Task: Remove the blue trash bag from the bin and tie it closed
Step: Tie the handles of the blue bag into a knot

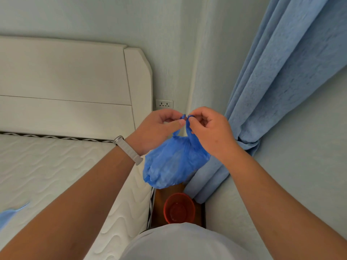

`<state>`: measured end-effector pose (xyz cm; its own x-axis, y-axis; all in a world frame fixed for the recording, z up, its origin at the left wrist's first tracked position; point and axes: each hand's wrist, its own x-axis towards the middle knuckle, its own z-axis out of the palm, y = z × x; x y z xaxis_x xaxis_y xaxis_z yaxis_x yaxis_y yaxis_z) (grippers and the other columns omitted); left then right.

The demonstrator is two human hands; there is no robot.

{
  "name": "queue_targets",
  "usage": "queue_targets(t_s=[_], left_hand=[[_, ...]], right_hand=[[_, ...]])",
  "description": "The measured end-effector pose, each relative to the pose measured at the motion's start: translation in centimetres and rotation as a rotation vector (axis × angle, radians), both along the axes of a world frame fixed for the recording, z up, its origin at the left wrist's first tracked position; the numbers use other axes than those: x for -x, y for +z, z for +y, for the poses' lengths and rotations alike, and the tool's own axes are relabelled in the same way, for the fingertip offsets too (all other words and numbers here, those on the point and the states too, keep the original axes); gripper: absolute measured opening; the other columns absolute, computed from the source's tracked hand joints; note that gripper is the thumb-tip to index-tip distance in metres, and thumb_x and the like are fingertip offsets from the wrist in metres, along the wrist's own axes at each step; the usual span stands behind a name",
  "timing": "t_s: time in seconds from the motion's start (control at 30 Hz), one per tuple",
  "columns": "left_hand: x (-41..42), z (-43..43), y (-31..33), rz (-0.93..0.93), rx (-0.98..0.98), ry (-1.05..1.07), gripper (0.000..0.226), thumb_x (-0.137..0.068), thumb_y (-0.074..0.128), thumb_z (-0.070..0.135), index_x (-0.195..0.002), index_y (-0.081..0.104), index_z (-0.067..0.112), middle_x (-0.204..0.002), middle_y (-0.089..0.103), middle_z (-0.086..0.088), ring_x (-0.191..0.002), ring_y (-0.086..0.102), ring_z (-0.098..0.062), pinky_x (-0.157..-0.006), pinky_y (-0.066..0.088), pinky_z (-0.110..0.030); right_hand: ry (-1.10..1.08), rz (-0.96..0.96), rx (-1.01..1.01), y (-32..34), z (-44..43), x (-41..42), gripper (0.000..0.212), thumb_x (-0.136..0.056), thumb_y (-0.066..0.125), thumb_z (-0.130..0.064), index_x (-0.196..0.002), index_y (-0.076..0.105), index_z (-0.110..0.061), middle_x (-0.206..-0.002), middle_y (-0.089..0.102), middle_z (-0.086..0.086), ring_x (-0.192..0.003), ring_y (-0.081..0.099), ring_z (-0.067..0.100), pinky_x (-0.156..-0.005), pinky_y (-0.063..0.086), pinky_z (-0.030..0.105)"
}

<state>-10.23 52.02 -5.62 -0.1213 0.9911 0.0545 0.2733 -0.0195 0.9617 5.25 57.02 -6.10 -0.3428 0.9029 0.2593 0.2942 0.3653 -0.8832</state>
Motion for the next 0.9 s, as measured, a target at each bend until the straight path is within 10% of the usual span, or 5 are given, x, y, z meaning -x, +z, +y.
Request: queue_targets(t_s=[0.4, 0.6, 0.9], left_hand=[[0.3, 0.9, 0.1, 0.003, -0.102, 0.031, 0.015, -0.082, 0.061, 0.022, -0.087, 0.068, 0.011, -0.090, 0.070, -0.016, -0.083, 0.063, -0.023, -0.085, 0.049, -0.042], [-0.2, 1.0, 1.8, -0.161, -0.075, -0.033, 0.010, -0.089, 0.057, 0.010, -0.089, 0.065, 0.004, -0.083, 0.066, -0.012, -0.073, 0.061, -0.017, -0.068, 0.050, -0.032], [-3.1, 1.5, 1.9, -0.074, -0.051, -0.128, 0.008, -0.088, 0.059, 0.013, -0.087, 0.067, 0.010, -0.077, 0.069, -0.013, -0.074, 0.064, -0.022, -0.074, 0.054, -0.041]], right_hand=[[0.138, 0.001, 0.044, 0.4, 0.8, -0.7, 0.021, -0.081, 0.072, -0.019, -0.085, 0.063, -0.037, -0.092, 0.067, -0.012, -0.087, 0.062, 0.004, -0.077, 0.049, 0.025], [0.320, -0.137, 0.189, -2.1, 0.0, -0.7, 0.081, -0.067, 0.081, -0.040, -0.133, 0.035, -0.041, -0.134, 0.048, -0.021, -0.123, 0.043, -0.010, -0.094, 0.035, 0.011], [0.234, 0.101, 0.220, -2.2, -1.9, 0.1, 0.058, -0.077, 0.074, -0.001, -0.109, 0.042, -0.038, -0.103, 0.058, -0.017, -0.095, 0.055, -0.020, -0.074, 0.044, 0.004]])
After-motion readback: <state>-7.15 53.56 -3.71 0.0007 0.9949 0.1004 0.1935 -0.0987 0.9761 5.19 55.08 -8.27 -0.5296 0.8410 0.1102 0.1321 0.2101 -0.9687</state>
